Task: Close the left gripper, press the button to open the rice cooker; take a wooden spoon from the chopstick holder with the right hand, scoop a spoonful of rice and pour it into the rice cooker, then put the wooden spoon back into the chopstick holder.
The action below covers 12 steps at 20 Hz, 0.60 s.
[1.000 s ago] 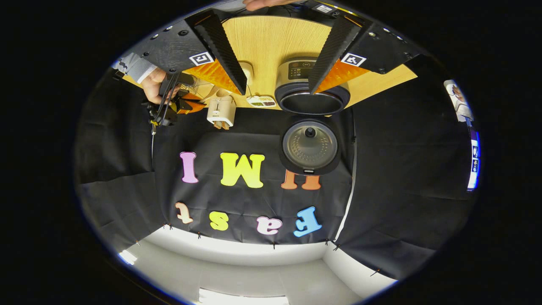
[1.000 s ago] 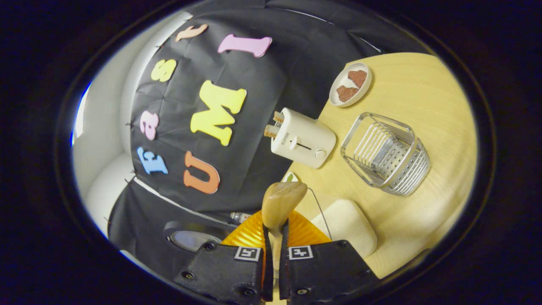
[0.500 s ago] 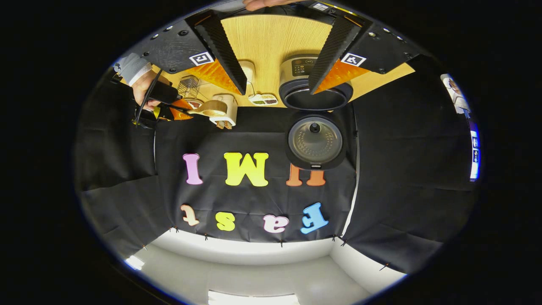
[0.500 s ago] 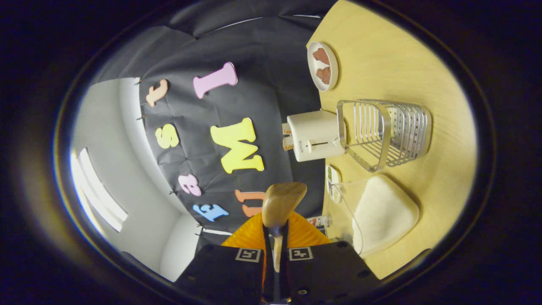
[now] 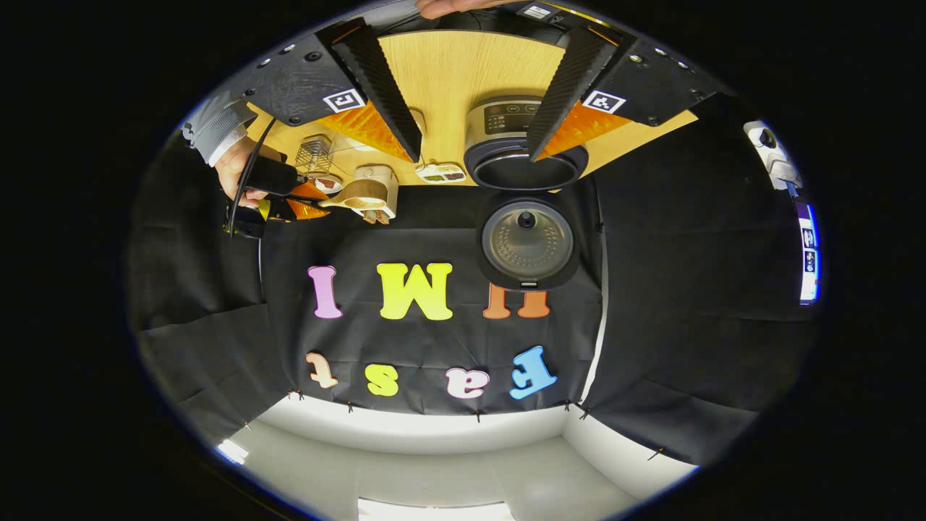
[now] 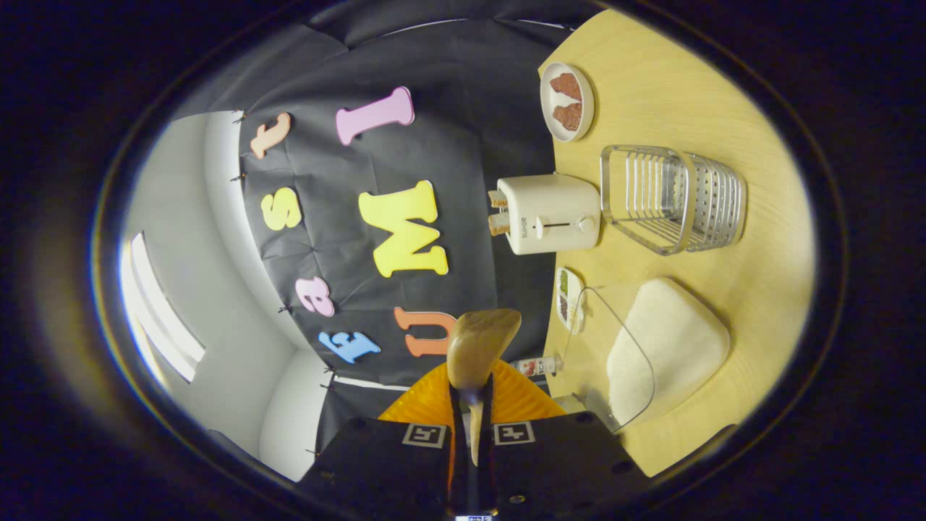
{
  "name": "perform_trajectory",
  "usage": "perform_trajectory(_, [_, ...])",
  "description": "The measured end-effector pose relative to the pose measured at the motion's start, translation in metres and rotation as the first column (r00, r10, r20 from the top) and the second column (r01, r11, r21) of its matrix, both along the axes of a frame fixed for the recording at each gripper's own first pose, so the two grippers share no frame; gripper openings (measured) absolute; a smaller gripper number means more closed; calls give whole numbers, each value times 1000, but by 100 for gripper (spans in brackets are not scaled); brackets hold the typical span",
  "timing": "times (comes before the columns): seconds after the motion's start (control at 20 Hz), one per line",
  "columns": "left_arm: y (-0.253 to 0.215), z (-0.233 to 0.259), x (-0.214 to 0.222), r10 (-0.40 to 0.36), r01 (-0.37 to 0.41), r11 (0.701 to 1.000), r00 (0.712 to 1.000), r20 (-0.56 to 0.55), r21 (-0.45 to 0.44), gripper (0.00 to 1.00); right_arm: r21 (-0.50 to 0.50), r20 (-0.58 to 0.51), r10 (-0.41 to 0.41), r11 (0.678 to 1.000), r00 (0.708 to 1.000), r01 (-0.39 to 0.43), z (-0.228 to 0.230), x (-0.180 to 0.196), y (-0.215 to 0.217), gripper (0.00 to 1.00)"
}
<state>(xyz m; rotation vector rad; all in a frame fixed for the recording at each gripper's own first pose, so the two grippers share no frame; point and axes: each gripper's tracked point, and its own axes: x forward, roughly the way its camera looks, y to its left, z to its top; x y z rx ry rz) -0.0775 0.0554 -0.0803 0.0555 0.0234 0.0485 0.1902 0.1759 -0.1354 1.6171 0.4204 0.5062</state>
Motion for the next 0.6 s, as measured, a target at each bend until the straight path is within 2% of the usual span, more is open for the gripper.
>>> perform_trajectory(0.3, [32,-2,-16,20,-19,999,1000,3,-44,94,-67,32,79,995,996,-76,21,-6,66,10])
perform_trajectory(0.45, [49,-6,-24,41,-40,999,999,0,-30,94,-86,45,127,989,991,-122,31,-6,101,11])
perform_trajectory(0.6, [58,-14,-28,52,-52,999,999,-9,-13,94,-155,61,144,979,988,-133,39,1,130,10])
